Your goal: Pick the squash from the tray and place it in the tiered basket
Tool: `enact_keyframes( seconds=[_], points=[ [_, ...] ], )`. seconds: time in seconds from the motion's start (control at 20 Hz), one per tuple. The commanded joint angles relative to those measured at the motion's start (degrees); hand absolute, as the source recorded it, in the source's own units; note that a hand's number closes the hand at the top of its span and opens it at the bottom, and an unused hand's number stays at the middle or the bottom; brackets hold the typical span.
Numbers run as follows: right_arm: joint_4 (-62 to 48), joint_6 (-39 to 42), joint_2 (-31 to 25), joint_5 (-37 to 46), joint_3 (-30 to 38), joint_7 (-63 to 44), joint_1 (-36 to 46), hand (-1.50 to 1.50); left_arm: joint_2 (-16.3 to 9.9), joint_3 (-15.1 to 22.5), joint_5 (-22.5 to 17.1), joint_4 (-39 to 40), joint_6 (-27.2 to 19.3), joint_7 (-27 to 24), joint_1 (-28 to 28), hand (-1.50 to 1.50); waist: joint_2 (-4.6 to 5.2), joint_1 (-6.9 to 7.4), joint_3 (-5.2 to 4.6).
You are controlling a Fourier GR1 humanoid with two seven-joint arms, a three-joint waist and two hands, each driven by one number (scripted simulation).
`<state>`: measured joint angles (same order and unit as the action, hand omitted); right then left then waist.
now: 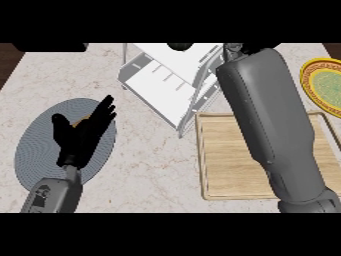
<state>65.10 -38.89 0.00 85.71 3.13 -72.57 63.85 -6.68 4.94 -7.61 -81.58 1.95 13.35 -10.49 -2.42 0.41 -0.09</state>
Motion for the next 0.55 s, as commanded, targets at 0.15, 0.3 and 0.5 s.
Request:
enact_keyframes(
  seconds=[0.15, 0.3, 0.5],
  points=[
    [14.0, 7.9, 0.0, -4.8, -8.6, -11.8, -8.3, -1.50, -1.4, -2.3, -1.1, 0.1, 0.0, 0.1, 0.8, 0.00, -1.05, -3.01, 0.08],
    [20.2, 10.2, 0.0, -4.2, -11.5, -12.4, -11.5, -1.50, -1.3, -2.7, -0.6, -0.5, -1.1, -0.6, 2.9, 0.00, -1.37, -3.49, 0.04],
    [28.1, 13.5, 0.0, -4.0, -14.8, -11.7, -15.5, -1.50, -2.2, -3.8, -0.9, 0.1, -1.0, 0.0, 1.9, 0.00, -1.92, -5.59, 0.00]
  ],
)
